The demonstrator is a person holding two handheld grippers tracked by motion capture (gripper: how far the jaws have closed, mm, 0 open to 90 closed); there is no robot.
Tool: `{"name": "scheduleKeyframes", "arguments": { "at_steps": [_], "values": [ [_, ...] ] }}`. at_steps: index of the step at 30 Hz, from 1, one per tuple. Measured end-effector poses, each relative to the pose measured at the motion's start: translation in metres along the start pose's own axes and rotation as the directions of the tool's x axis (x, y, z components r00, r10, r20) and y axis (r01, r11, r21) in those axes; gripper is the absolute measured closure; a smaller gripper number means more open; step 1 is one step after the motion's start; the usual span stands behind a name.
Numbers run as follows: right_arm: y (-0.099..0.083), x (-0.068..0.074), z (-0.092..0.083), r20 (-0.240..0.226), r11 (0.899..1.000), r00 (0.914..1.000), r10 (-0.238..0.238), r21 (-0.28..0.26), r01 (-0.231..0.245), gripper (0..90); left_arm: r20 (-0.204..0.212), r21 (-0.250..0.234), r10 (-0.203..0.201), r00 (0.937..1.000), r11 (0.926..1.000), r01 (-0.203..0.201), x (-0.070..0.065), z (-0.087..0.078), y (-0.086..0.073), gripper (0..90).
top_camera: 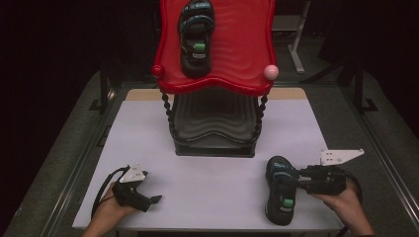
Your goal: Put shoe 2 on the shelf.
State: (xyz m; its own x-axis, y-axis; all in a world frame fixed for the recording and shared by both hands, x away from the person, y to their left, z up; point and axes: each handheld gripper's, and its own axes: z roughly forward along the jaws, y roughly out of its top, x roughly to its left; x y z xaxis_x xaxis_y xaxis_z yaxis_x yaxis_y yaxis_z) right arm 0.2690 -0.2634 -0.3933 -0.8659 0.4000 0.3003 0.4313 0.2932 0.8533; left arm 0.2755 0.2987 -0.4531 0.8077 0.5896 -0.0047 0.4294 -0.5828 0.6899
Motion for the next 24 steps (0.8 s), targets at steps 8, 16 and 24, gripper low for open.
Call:
{"name": "scheduleKeyframes", "arguments": {
  "at_steps": [8, 16, 24],
  "values": [
    [0.018, 0.003, -0.009, 0.005, 0.999, 0.9997, -0.024, -0.021, 0.024, 67.0, 0.0, -0.001, 0.001, 1.0, 1.0, -0.001, 0.0, 0.0, 0.0, 0.0],
    [0.036, 0.007, -0.023, 0.014, 0.998, 0.9987, -0.049, -0.029, 0.05, 67.1, 0.0, 0.001, 0.002, 1.0, 1.0, -0.002, 0.0, 0.0, 0.0, 0.0],
    [0.059, 0.01, -0.036, 0.032, 0.995, 0.9963, -0.08, -0.052, 0.082, 67.1, 0.0, 0.001, 0.002, 1.0, 1.0, -0.002, 0.0, 0.0, 0.0, 0.0]
  ]
}}
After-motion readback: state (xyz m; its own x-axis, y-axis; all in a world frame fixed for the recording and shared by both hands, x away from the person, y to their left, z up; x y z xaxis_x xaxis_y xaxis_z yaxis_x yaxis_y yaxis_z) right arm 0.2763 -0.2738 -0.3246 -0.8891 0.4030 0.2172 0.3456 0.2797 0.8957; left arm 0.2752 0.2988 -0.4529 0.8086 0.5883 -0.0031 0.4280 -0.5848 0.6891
